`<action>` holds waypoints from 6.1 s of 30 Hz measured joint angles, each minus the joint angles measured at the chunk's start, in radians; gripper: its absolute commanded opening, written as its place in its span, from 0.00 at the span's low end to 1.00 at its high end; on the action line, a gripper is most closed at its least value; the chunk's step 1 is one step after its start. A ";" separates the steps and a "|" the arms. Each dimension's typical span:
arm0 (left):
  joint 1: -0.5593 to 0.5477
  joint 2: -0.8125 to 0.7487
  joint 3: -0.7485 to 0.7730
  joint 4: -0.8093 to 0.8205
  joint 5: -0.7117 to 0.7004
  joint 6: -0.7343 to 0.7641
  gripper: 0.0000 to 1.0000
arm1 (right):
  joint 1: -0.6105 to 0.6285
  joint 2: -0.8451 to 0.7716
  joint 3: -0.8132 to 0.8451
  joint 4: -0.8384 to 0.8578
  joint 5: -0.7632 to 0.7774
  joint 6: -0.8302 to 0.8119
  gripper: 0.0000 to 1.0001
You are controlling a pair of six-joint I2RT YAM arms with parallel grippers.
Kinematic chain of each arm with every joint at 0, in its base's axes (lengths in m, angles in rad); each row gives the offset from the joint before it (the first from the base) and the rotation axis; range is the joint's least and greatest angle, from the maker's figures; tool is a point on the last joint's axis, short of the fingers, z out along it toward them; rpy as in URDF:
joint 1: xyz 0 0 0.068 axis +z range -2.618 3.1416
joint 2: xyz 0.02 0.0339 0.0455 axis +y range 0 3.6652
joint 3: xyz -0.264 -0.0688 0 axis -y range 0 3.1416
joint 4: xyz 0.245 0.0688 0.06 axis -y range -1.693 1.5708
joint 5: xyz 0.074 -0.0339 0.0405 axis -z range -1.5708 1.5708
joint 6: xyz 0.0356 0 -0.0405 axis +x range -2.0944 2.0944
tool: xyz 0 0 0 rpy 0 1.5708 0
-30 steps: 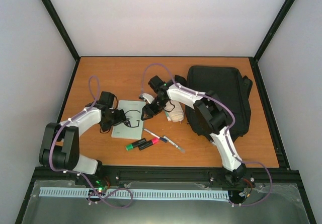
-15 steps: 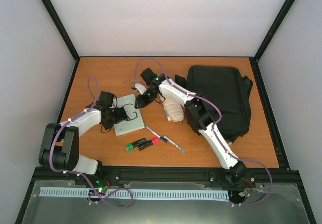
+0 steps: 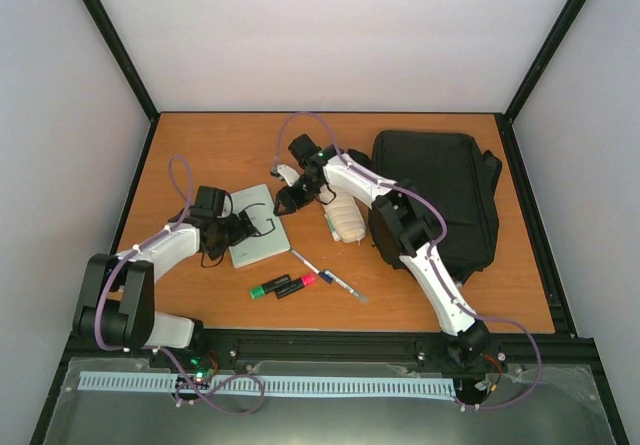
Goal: Pack the student bag
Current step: Pick up the book from the center of the board.
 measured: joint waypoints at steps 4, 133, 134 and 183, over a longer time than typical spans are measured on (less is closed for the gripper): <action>0.002 -0.016 -0.025 0.038 -0.011 -0.022 0.97 | 0.000 -0.023 -0.058 0.005 -0.058 0.013 0.49; -0.262 0.193 0.547 0.601 0.561 -0.232 0.01 | -0.723 -0.978 -0.840 0.073 -0.592 -0.008 0.99; -0.267 0.209 0.547 0.642 0.574 -0.262 0.01 | -0.729 -0.978 -0.849 0.080 -0.623 0.006 0.99; -0.344 0.466 0.595 1.089 0.559 -0.686 0.01 | -0.704 -0.808 -0.808 0.153 -0.925 0.344 0.19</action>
